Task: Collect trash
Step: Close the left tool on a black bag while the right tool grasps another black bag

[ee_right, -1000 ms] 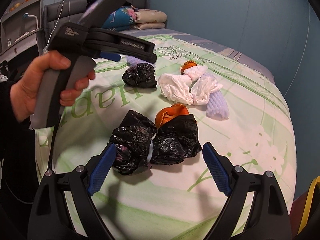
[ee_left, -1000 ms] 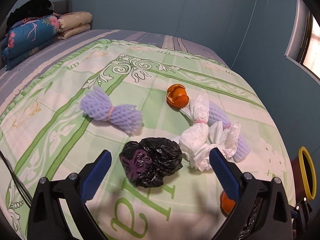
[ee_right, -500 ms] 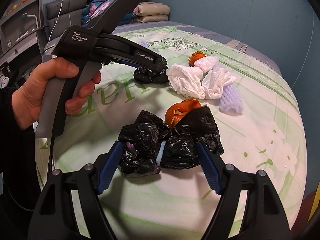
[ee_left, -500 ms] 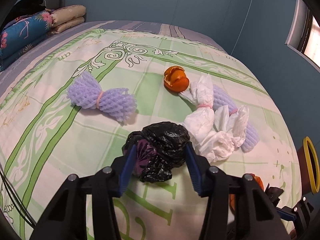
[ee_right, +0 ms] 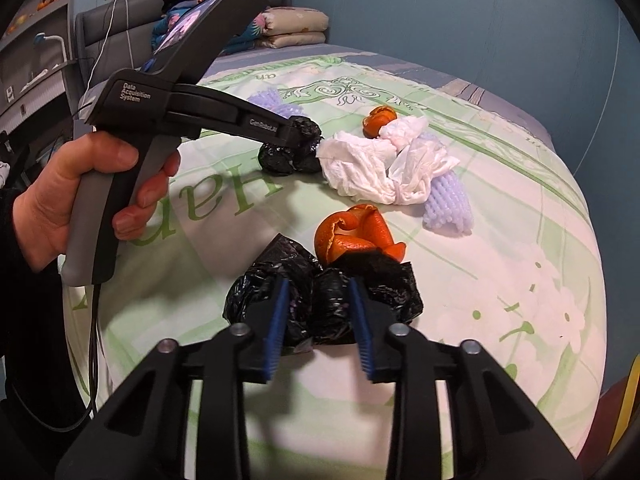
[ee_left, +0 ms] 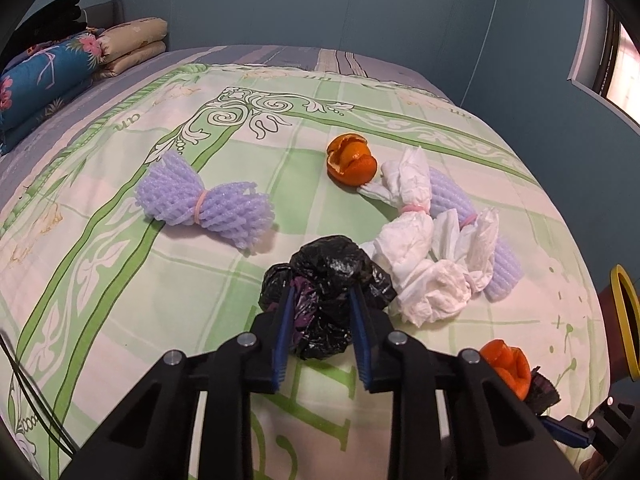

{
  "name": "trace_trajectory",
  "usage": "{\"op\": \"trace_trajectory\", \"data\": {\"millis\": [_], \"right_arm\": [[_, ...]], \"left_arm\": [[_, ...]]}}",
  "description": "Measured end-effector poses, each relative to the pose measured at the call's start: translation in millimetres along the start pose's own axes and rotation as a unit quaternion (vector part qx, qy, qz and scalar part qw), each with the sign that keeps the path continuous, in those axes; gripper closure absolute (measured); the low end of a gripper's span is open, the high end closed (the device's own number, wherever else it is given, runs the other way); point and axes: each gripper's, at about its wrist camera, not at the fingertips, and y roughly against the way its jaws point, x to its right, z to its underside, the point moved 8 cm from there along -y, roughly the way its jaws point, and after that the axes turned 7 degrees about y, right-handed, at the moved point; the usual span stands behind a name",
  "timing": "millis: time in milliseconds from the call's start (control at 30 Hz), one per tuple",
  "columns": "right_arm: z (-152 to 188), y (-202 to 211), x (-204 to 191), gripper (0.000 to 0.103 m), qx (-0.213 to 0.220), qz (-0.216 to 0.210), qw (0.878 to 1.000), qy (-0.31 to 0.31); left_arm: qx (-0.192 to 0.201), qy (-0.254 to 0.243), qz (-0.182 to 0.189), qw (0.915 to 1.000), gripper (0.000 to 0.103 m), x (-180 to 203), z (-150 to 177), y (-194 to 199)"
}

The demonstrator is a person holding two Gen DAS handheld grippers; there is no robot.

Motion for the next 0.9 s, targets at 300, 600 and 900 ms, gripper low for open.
{"op": "trace_trajectory", "data": {"millis": [300, 600, 900], "right_arm": [[1.3, 7.3, 12.9, 0.090, 0.001, 0.004, 1.000, -0.014], [0.6, 32.7, 36.2, 0.093, 0.017, 0.004, 0.999, -0.046], [2.8, 58.7, 67.3, 0.093, 0.037, 0.023, 0.997, -0.070]], "left_arm": [[0.008, 0.004, -0.002, 1.0000, 0.081, 1.5, -4.1, 14.6], [0.024, 0.014, -0.003, 0.9996, 0.081, 0.8, -5.4, 41.6], [0.039, 0.034, 0.003, 0.9987, 0.081, -3.5, 0.2, 72.7]]}}
